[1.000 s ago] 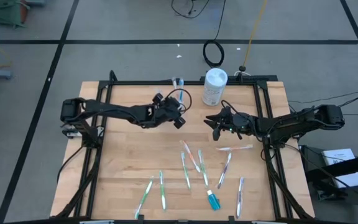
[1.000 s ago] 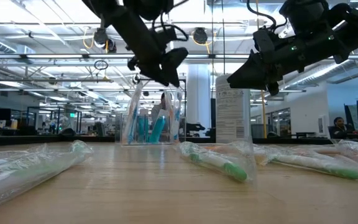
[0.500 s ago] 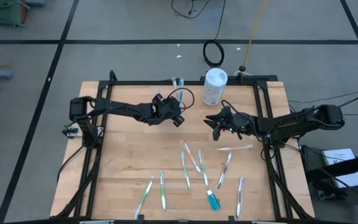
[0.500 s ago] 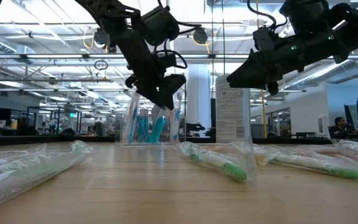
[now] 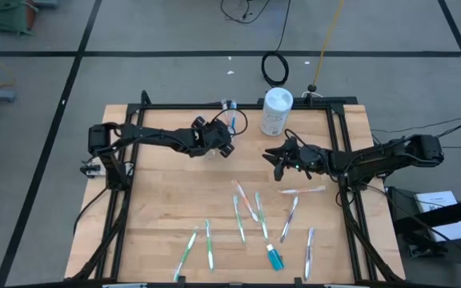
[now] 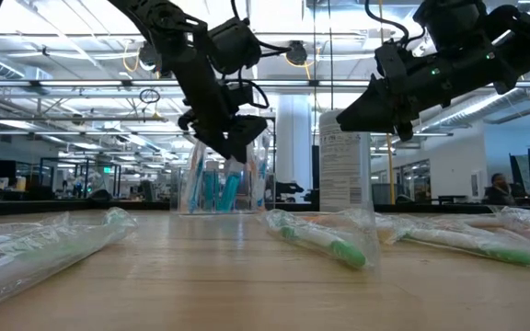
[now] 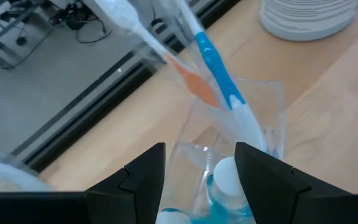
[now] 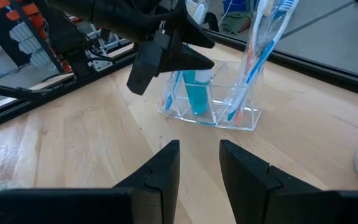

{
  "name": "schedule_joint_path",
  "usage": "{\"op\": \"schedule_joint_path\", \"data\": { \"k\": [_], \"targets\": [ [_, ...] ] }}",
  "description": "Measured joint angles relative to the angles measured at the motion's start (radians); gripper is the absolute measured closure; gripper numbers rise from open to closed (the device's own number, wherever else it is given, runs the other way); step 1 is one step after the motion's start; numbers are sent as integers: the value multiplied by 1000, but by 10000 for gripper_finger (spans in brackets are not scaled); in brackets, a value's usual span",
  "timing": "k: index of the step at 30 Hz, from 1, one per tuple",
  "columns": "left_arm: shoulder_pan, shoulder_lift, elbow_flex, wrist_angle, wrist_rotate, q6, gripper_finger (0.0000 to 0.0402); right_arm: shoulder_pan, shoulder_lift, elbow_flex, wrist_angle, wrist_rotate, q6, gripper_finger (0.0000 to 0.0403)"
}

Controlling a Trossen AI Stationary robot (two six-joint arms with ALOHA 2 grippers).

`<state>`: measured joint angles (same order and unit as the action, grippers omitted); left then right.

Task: Pick & Place toothbrushing station
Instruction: Put the blue mouthwash into the transparent organizer, then put the green toothbrush into the transparent organizer

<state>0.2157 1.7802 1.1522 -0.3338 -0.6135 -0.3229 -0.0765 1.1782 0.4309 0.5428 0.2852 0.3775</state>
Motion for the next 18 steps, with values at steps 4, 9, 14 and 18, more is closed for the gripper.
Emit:
{"op": "schedule_joint_path", "data": {
  "k": [4, 9, 14, 18],
  "targets": [
    [0, -29, 0, -60, 0, -13, 202, 0, 0, 0, -3, 0, 0, 298],
    [-2, -83, 0, -181, 7, -74, 202, 0, 0, 0, -12, 0, 2, 298],
    [-14, -144, -2, -201, 6, -60, 202, 0, 0, 0, -14, 0, 3, 298],
    [-29, -196, -2, -191, 4, -24, 202, 0, 0, 0, -10, 0, 3, 298]
  ]
}}
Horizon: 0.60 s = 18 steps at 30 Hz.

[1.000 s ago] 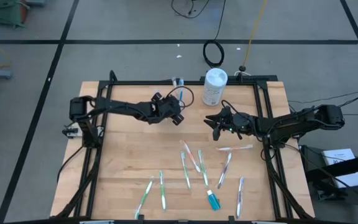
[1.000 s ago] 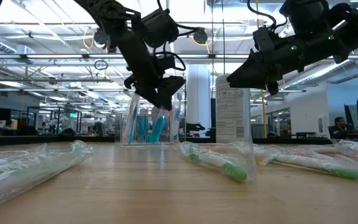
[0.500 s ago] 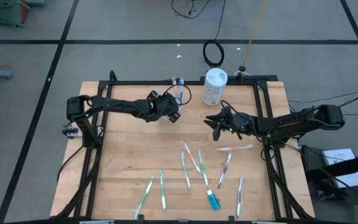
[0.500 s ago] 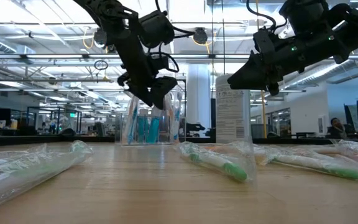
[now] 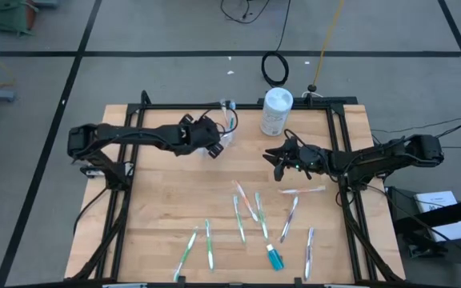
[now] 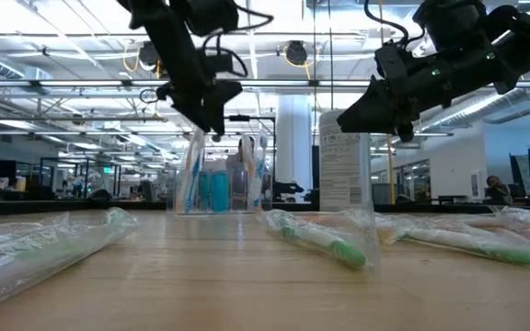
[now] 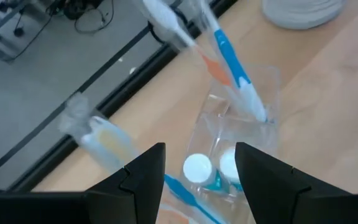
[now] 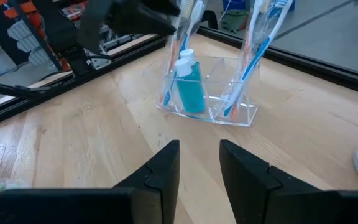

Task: Pick & Place toothbrushing station
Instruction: Put the green toothbrush into the transparent organizer

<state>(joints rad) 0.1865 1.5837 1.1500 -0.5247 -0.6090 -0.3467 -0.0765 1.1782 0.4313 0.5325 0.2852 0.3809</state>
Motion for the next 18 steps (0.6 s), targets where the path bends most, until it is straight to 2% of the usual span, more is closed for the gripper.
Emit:
{"op": "schedule_joint_path", "data": {
  "k": [8, 14, 18],
  "targets": [
    [-38, -127, 0, -19, 16, 78, 202, 0, 0, 0, 0, -1, 0, 298],
    [-60, -229, 0, -79, 26, 95, 202, 8, 0, 0, 39, -2, 50, 298],
    [-73, -281, 1, -97, 34, 161, 202, 38, 9, 0, 104, -2, 48, 298]
  ]
}}
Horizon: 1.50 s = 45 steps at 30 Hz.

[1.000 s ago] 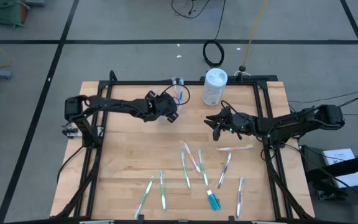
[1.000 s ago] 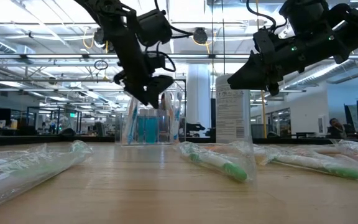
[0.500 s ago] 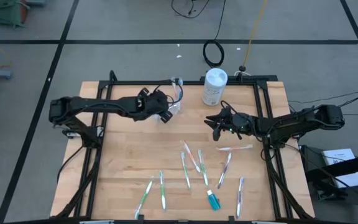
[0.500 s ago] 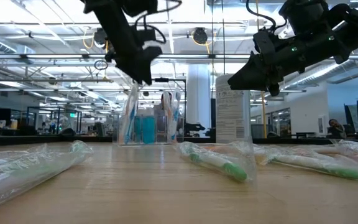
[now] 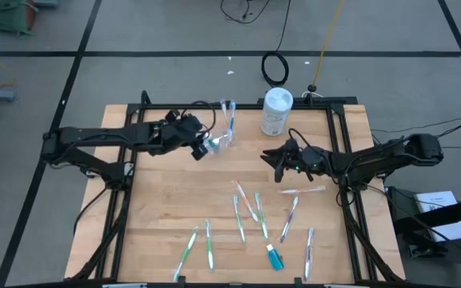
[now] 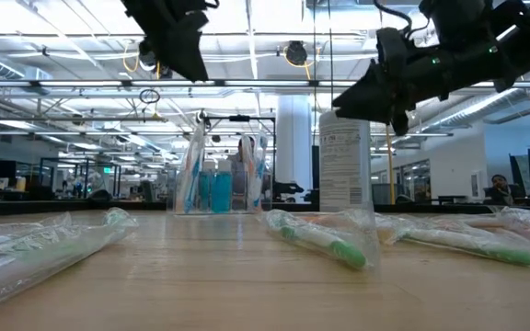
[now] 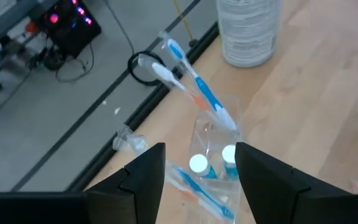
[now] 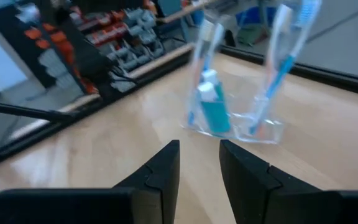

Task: Pick & Place toothbrushing station
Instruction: Put the green toothbrush into the transparent organizer

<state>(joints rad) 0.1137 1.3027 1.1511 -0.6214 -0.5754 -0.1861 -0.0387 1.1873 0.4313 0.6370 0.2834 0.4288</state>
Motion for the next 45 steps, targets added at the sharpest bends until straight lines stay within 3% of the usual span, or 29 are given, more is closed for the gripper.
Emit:
{"op": "schedule_joint_path", "data": {
  "k": [9, 17, 29, 37, 45],
  "targets": [
    [-12, -28, 0, -18, 0, -6, 202, 108, 150, 10, 283, 0, -22, 298],
    [16, -51, 0, 39, -27, 36, 201, 183, 337, 163, 287, -1, -32, 298],
    [14, -78, 0, 14, 15, 34, 202, 228, 384, 408, -132, 7, -49, 301],
    [3, -73, 0, 18, 134, 1, 202, 224, 385, 397, -302, 3, 12, 316],
    [-55, -72, 0, 7, 183, -1, 201, 209, 385, 345, -306, 7, 57, 298]
  ]
}}
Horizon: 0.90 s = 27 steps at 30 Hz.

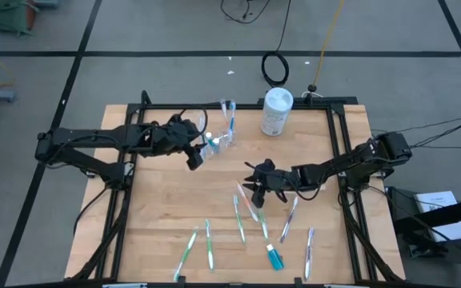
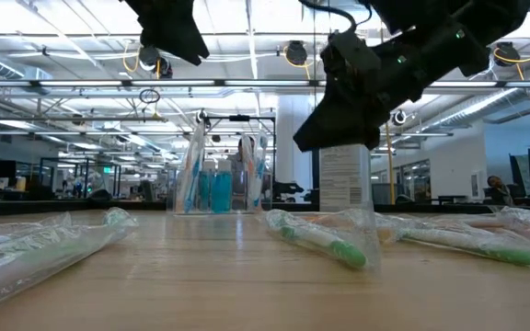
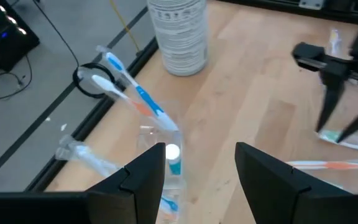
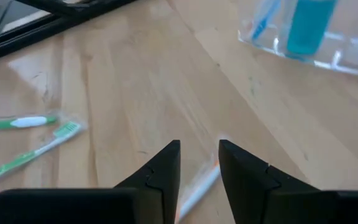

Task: Pick & Place toothbrushing station
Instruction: Put the green toothbrush into the transparent organizer

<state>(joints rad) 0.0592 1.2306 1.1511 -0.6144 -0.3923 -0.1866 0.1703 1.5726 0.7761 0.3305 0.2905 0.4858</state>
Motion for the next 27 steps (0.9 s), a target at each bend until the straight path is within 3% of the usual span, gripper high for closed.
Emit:
{"op": "schedule_joint_path", "data": {
  "k": [10, 16, 27],
  "targets": [
    [-35, 0, 0, -9, 0, 0, 202, 18, 0, -60, -19, -11, 204, 271],
    [-36, 0, -2, -27, -1, -6, 201, 101, 0, -60, -7, -111, 343, 278],
    [-35, 0, -12, -21, -1, -25, 201, 193, -1, -60, -252, -92, 558, 281]
  ]
}}
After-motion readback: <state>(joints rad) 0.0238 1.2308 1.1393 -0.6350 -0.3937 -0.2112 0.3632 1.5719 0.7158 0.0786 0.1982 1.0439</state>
